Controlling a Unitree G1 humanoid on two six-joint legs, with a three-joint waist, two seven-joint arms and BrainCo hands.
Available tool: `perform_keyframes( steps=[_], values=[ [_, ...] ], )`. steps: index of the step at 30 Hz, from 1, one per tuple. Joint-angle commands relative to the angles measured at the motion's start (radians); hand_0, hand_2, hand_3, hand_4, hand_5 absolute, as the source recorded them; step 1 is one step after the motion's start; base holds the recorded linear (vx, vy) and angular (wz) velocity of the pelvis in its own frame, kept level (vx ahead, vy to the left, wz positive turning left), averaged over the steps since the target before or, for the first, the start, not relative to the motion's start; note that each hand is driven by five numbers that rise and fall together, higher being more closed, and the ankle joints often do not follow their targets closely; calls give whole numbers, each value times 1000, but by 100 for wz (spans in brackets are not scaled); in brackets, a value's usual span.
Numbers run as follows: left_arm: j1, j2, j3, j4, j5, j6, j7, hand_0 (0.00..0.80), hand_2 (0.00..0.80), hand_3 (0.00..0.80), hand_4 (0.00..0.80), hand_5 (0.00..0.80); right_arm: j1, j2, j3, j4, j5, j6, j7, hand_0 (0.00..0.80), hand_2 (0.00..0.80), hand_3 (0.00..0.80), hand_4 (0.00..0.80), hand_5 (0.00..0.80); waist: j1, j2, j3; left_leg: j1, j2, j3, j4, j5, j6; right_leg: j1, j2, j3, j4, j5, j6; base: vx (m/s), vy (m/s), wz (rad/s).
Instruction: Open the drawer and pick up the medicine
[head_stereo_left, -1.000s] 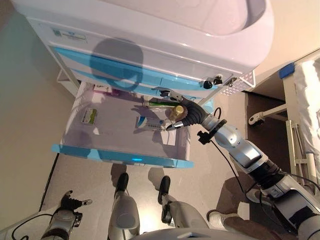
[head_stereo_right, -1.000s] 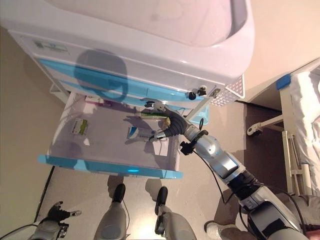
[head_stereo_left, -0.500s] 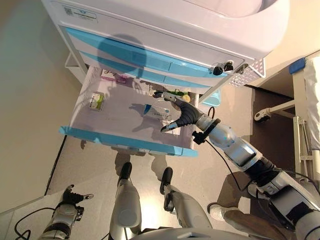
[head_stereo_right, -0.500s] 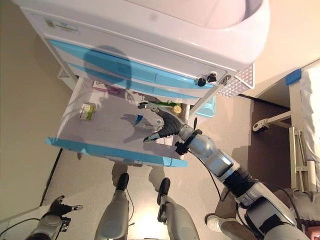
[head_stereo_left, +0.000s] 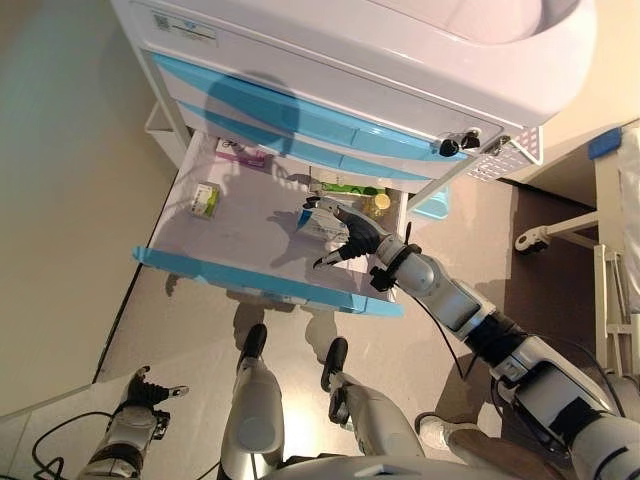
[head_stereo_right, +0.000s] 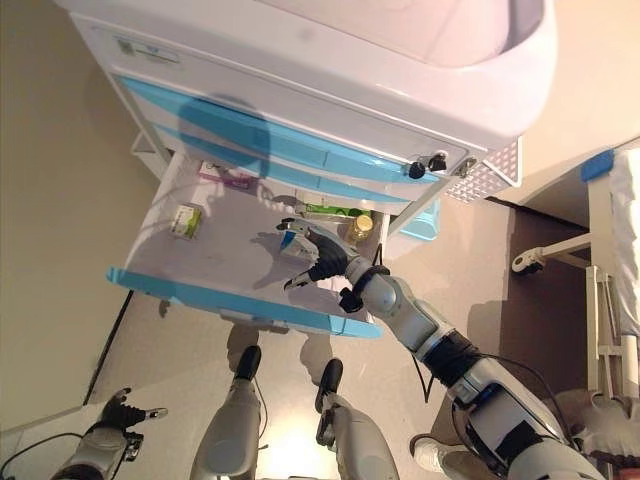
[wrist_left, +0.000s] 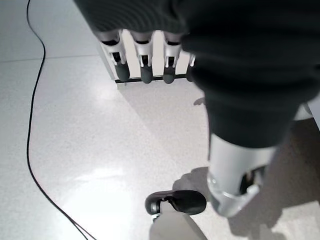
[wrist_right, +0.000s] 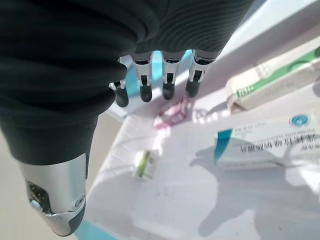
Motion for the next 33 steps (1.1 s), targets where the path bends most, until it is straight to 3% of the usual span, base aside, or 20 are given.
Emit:
perform_keyframes(
  steps=[1,23,33],
  values=[
    [11,12,-29,24,-38,-4,32,0,0,0,0,0,-59,30,27,17,-38,-11,-59,0,0,0,0,0,0,4,-45,-86,-83,-41,28,17,85,-49,-26,-16,80,-43,56,-14,-3,4],
    [-17,-23,-112,19,-73,-7,60,0,0,0,0,0,-210,91,35,323,-171,59,-186,0,0,0,0,0,21,47,-15,-155,-110,-60,67,15,90,-100,-42,-26,114,-46,55,-2,5,3],
    [-21,-28,-131,19,-85,-17,59,0,0,0,0,0,-286,72,31,477,-236,87,-232,0,0,0,0,0,25,65,-4,-162,-114,-60,69,20,90,-111,-43,-24,121,-41,54,-2,7,1]
  ],
)
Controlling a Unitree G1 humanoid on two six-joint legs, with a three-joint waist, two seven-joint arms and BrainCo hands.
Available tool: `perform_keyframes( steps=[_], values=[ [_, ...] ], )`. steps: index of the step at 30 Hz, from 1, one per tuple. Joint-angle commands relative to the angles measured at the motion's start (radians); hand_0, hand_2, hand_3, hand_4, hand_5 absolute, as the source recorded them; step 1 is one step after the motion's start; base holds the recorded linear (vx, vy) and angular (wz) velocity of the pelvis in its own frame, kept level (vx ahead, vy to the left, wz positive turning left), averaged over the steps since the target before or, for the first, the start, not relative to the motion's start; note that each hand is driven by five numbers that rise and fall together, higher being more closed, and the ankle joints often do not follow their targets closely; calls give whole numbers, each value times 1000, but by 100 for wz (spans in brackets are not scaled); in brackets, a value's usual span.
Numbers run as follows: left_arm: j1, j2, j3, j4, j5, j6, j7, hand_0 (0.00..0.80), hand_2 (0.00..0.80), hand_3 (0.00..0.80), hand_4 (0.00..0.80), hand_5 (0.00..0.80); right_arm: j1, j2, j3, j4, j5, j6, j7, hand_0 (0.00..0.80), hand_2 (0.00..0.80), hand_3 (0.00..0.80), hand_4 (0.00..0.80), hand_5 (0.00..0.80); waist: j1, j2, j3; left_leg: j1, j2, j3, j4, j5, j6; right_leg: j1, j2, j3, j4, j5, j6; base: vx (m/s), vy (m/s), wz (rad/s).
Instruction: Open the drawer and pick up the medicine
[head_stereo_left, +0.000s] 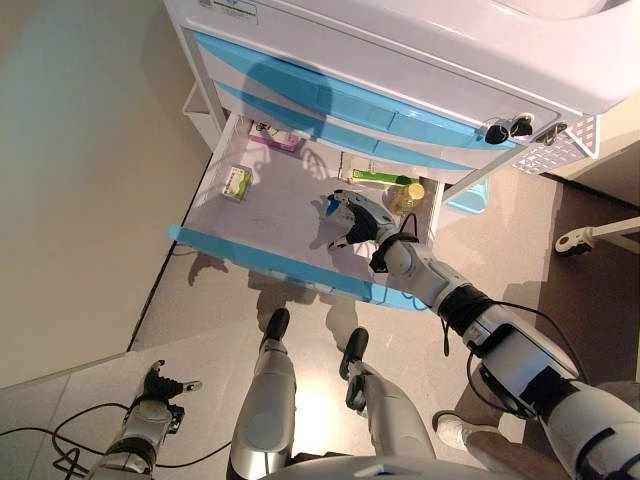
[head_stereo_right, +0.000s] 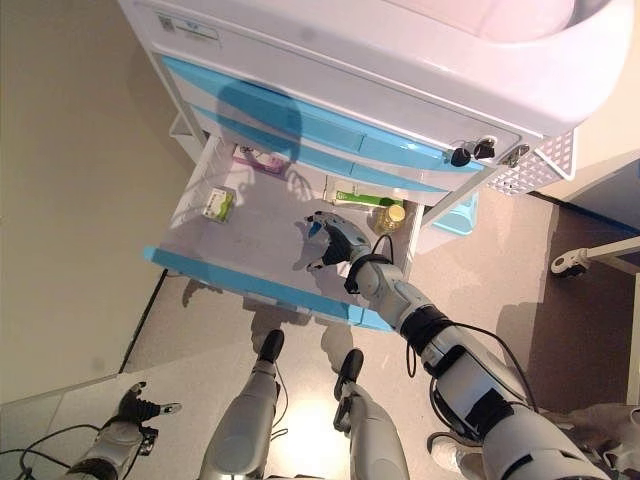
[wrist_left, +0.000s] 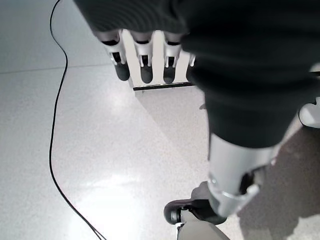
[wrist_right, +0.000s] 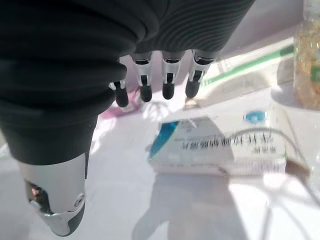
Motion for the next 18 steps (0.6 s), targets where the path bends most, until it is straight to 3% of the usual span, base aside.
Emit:
perform_keyframes(
  steps=[1,18],
  values=[
    [2,0,-23,18,-28,-14,20,0,0,0,0,0,-69,-10,-4,56,-33,-5,-55,0,0,0,0,0,3,-5,-6,-44,-81,-26,2,14,80,-12,-15,-1,58,-37,48,0,0,0],
    [-15,-12,-63,27,-54,-17,18,0,0,0,0,0,-164,-7,-17,286,-15,28,-87,0,0,0,0,0,5,12,0,-53,-86,-23,4,17,81,-26,-18,5,61,-30,47,0,0,0]
  ],
)
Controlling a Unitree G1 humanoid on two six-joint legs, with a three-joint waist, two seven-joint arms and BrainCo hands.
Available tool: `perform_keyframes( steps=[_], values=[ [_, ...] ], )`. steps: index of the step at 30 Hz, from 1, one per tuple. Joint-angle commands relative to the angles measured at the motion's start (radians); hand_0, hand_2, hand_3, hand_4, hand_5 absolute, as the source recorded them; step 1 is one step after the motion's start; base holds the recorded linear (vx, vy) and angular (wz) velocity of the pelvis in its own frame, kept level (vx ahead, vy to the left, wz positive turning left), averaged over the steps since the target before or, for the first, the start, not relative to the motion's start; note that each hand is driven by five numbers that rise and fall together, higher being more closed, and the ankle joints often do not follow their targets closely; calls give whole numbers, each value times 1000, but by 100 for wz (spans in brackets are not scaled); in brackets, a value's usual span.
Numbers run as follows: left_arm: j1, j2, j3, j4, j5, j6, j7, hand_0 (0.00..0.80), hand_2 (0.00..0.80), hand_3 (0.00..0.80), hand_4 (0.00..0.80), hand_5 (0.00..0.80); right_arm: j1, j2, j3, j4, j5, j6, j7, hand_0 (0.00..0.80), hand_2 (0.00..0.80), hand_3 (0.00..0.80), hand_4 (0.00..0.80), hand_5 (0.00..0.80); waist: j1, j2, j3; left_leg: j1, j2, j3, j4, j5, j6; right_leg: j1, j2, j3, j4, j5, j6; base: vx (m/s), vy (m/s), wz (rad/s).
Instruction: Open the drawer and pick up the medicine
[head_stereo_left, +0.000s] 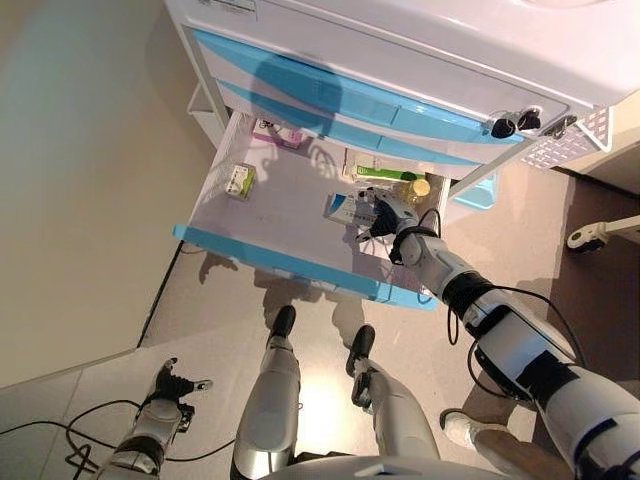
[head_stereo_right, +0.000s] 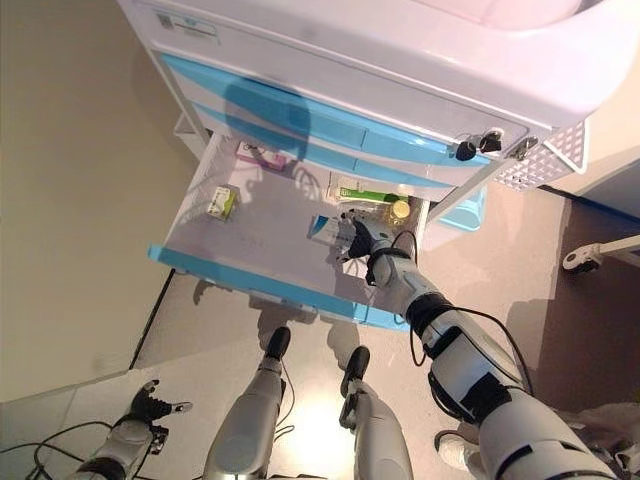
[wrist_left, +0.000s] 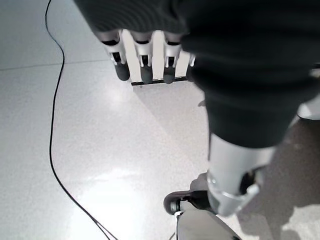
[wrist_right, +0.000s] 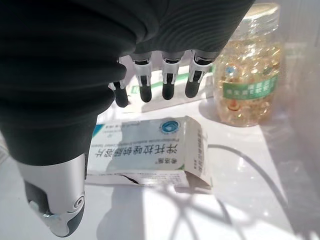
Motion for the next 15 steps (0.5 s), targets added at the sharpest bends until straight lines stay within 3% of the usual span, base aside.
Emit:
perform_keyframes(
  steps=[1,15],
  values=[
    [-10,15,-23,27,-39,-1,18,0,0,0,0,0,-90,-17,-15,34,-7,-1,-43,0,0,0,0,0,3,-7,0,-34,-82,-19,-2,15,78,-6,-14,5,46,-24,45,0,0,0],
    [-16,15,-39,25,-46,-4,22,0,0,0,0,0,-141,16,1,114,-21,3,-50,0,0,0,0,0,9,5,7,-49,-89,-17,2,17,79,-20,-14,12,45,-17,45,-2,1,0]
  ],
)
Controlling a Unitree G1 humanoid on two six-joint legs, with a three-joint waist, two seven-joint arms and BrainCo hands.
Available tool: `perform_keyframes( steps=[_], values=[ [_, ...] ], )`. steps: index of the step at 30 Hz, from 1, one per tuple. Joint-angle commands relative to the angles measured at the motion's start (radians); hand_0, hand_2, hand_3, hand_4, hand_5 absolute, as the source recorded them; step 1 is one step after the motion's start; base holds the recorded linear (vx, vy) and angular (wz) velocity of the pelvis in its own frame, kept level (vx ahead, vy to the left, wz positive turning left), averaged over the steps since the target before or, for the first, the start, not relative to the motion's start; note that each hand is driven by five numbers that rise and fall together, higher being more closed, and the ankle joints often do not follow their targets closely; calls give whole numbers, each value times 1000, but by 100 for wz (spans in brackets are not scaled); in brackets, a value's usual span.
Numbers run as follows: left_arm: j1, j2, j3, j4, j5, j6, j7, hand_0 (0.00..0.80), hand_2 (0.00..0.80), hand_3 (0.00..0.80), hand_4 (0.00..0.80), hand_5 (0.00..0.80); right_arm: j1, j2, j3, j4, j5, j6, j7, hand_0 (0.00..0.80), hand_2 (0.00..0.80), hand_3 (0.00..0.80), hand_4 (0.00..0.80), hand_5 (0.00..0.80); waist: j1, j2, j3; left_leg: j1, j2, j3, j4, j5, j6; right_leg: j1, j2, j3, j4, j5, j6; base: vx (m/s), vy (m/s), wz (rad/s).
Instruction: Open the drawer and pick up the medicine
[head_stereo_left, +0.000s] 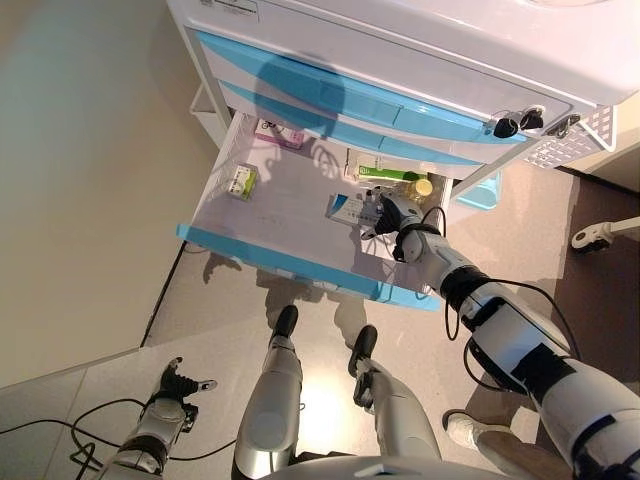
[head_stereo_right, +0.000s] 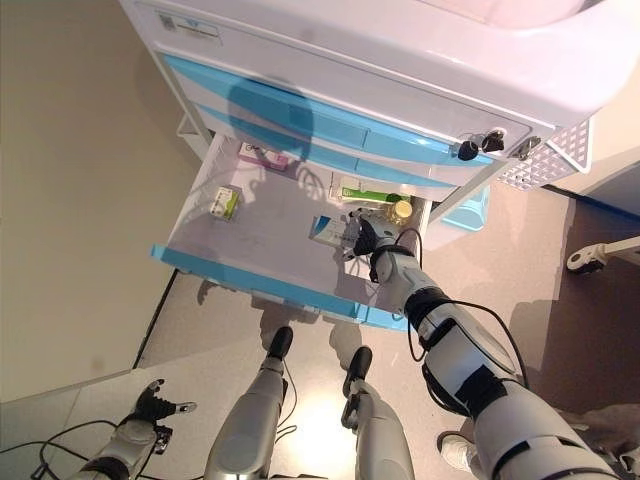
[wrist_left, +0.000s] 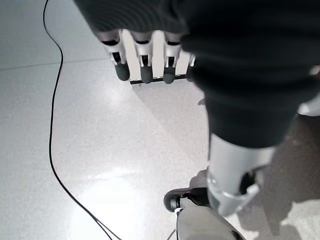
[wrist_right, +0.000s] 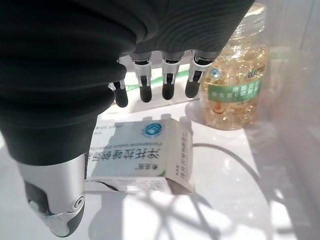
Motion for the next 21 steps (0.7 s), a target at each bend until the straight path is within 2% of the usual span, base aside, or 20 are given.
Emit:
perform_keyframes(
  steps=[1,21],
  values=[
    [-13,19,-20,23,-48,-4,22,0,0,0,0,0,-104,-9,1,36,-21,-6,-34,0,0,0,0,0,10,-2,8,-52,-88,-16,3,17,79,-22,-11,12,44,-16,45,0,0,0],
    [-13,-7,-50,-14,-83,-11,32,0,0,0,0,0,-107,-10,-22,84,-21,10,-80,0,0,0,0,0,22,33,41,-101,-102,-18,15,27,81,-61,-18,8,53,-13,46,0,1,1]
  ],
)
